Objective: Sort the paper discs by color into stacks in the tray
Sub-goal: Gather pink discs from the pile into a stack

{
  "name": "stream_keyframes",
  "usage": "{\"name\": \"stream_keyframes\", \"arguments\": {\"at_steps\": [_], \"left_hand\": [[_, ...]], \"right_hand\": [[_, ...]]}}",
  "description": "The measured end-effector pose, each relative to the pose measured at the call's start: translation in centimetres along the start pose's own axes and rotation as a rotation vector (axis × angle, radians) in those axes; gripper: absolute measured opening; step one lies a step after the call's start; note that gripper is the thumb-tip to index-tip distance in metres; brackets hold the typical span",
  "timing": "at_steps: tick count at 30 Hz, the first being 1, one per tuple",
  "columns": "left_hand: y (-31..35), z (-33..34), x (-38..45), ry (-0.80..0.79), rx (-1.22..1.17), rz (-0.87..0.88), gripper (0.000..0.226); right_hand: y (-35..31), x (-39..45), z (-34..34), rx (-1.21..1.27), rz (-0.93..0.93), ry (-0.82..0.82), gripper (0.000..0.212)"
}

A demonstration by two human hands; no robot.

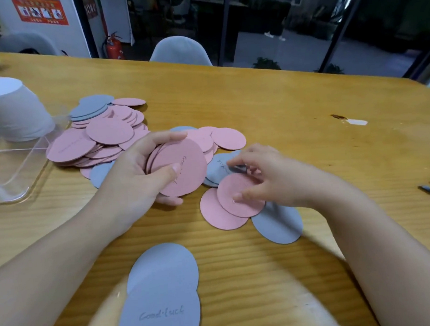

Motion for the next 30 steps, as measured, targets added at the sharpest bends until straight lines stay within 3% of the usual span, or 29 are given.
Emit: {"name": "stream_keyframes", "arguments": {"at_steps": [4, 9, 17, 21, 30], "left_hand": [[0.0, -0.2, -0.1, 0.036, 0.011, -0.013, 0.050], [0.2, -0.1, -0.2, 0.044, 0.017, -0.018, 0.048], [0.3, -0.1, -0.2, 0.052, 0.049, -0.017, 0.045], [0.3, -0.3, -0.2, 0.056, 0.073, -0.013, 0.048], [-0.1, 0.3, -0.2, -0.026, 0.039, -0.018, 0.042]], "right_hand": [[0.2, -0.9, 0.2, 0.011, 0.038, -0.067, 0.063], [-2.1, -1.3, 2.0, -0.019, -0.055, -0.132, 0.062], [-3.1, -1.0, 2.6, -0.267, -0.058, -0.307, 0.061], [-3.3, -0.9, 2.5, -0.227, -0.052, -0.281, 0.048], [-3.1, -0.5, 1.2, 0.116, -0.167, -0.087, 0.024]]}}
Point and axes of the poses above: each hand's wrist, its own x-axis towards the middle knuckle, its own z-axis out of the palm, y = z × x, the point moved 8 cm from there along x, towards the middle knuckle, and after that the axes turned 6 degrees about z, right-handed, at the moved point
